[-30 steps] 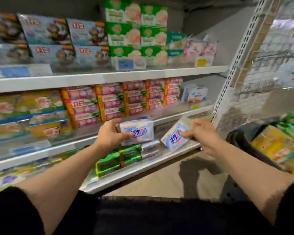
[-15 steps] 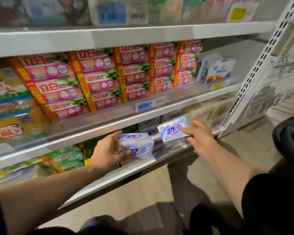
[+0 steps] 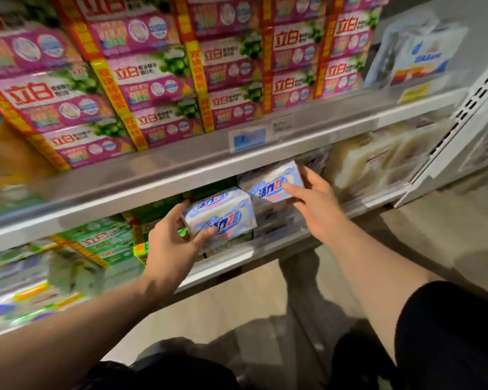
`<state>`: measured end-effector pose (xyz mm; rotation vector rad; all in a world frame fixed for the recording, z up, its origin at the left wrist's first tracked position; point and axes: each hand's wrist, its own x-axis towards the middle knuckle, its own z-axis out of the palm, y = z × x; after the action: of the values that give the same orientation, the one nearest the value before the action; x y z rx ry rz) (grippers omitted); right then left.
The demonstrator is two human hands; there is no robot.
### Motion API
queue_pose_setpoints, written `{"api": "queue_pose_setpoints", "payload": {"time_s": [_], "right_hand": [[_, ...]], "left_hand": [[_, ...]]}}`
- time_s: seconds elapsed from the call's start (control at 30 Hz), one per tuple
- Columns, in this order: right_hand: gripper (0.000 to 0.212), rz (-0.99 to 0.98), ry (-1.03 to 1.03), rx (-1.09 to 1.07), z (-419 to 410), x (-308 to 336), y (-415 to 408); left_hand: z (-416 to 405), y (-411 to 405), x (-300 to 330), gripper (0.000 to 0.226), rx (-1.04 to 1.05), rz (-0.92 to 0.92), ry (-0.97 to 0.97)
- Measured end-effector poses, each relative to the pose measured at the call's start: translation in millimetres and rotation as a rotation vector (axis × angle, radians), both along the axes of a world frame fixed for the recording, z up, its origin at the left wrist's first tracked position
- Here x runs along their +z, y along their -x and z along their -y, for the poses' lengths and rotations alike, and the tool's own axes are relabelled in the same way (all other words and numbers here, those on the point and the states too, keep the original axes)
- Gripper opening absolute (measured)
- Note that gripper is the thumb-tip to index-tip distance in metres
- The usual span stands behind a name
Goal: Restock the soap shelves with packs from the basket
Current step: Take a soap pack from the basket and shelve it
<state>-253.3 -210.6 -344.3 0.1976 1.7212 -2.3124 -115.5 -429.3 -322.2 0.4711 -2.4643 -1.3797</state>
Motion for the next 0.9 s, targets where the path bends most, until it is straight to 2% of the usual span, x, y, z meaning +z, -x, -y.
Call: {"api": "queue_pose_setpoints", "payload": {"time_s": [0.07, 0.17, 0.27, 0.33, 0.47, 0.57, 0.63, 0.83, 0.9], "right_hand": [[0.049, 0.003, -0.093, -0.067, -2, -8, 2], [0.033, -0.056, -0.191, -0.06, -4, -14, 0], [0.032, -0.145, -0.314, -0.048, -3, -14, -4], [0.032, -0.152, -0.393, 0.038, -5, -11, -5], [0.046, -0.033, -0.489, 0.271, -21, 3, -11], [0.053, 0.037, -0.45, 0.357, -27, 16, -19], [0.058, 0.04, -0.496, 0.402, -25, 22, -21], [0.062, 0.067, -0.589, 0.397, -15, 26, -19], [0.063, 0.024, -0.585, 0.3, -15, 19, -23]], "left_hand": [[1, 0, -3, 0.07, -0.004, 0.014, -0.006], [-1, -1, -3, 0.073, -0.013, 0.018, -0.032], [-8, 1, -3, 0.071, -0.033, 0.015, -0.057], [-14, 1, -2, 0.067, -0.058, 0.019, -0.064], [-22, -4, 1, 0.069, -0.051, 0.021, -0.109], [-24, -8, 4, 0.072, -0.032, 0.013, -0.126], [-27, -11, 7, 0.072, -0.026, 0.013, -0.121], [-28, -22, 19, 0.084, -0.041, 0.014, -0.067], [-30, -24, 21, 0.079, -0.051, 0.019, -0.063]]}}
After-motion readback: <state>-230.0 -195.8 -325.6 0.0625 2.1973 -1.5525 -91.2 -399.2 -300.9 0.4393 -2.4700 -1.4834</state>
